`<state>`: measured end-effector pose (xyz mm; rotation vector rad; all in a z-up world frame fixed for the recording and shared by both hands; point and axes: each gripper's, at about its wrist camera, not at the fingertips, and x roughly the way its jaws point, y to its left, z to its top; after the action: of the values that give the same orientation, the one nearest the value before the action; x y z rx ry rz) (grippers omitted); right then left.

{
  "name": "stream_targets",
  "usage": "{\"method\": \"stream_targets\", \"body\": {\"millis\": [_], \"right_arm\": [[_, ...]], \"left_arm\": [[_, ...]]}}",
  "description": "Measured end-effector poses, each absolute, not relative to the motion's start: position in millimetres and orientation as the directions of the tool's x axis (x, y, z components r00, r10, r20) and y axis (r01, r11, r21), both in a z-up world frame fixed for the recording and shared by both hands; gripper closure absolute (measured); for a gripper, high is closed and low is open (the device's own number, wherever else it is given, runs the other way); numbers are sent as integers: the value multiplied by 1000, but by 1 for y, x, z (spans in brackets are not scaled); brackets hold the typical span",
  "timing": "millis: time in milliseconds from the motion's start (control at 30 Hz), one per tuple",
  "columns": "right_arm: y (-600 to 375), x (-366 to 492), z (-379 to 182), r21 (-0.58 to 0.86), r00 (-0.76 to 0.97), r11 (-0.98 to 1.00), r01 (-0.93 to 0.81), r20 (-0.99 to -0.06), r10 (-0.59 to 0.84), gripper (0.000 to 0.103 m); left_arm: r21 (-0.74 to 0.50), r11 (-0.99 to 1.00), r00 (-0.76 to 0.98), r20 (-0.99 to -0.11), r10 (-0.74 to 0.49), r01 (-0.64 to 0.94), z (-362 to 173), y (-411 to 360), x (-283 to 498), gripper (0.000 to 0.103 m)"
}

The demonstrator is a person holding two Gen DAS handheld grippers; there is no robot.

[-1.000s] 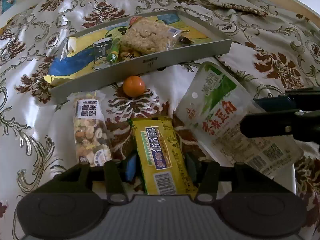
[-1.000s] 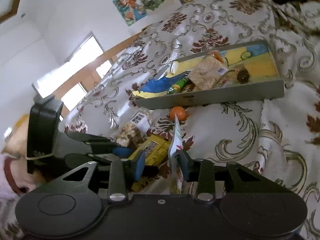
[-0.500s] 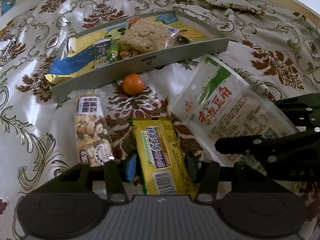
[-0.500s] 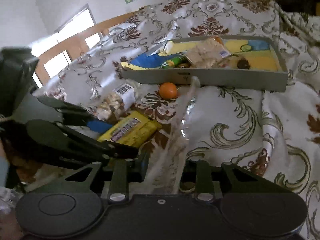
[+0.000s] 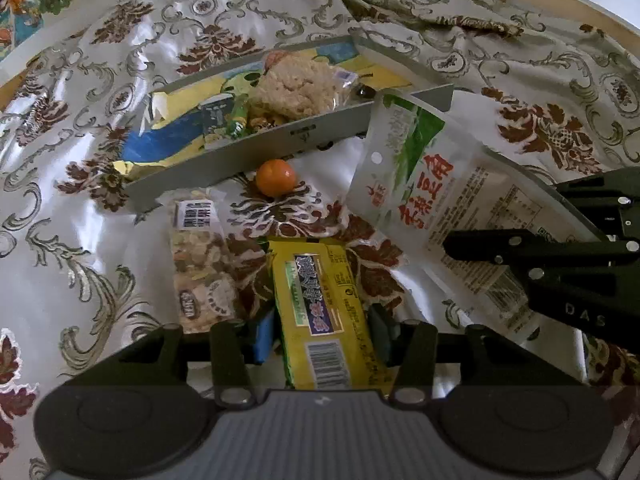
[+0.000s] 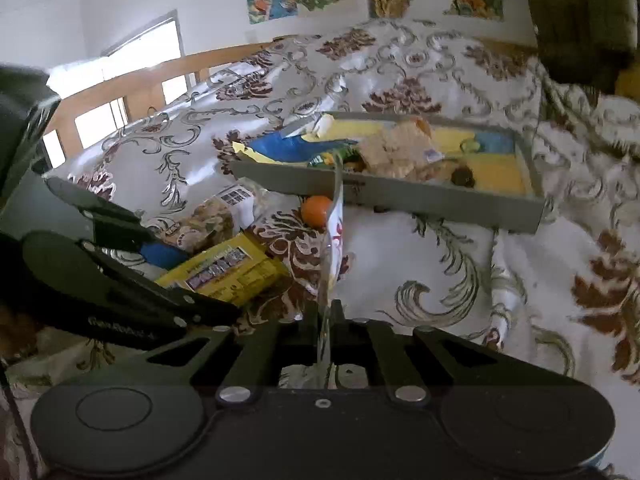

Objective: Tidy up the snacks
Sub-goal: 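Lift the yellow wafer bar and white packet toward the tray with both tools, then lower both tools over the tray and open them to drop the two snacks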

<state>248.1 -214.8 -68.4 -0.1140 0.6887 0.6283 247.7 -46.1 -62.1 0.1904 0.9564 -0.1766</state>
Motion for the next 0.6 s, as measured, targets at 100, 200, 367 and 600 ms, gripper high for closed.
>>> {"method": "stream_targets", "body": {"millis": [100,200,367,600], "right_arm": [[-211,243,-68,66,604,807,-588,-627,492,99],[-208,238,-65,49,617,804,-592,-615,491,99],[-209,236,-56,28,656,812,-583,-573,491,99],[-209,268,-35,68,683,829,-555,-531,501,99]], "left_arm": [[95,969,569,-821,-52,226,-60,-44,243,51],[66,975,587,-806,-72,211,-54,-38,237,51],[30,982,641,-761,-97,185,-40,-29,231,51],[-39,994,724,-683,-101,102,-11,-12,257,51]]}}
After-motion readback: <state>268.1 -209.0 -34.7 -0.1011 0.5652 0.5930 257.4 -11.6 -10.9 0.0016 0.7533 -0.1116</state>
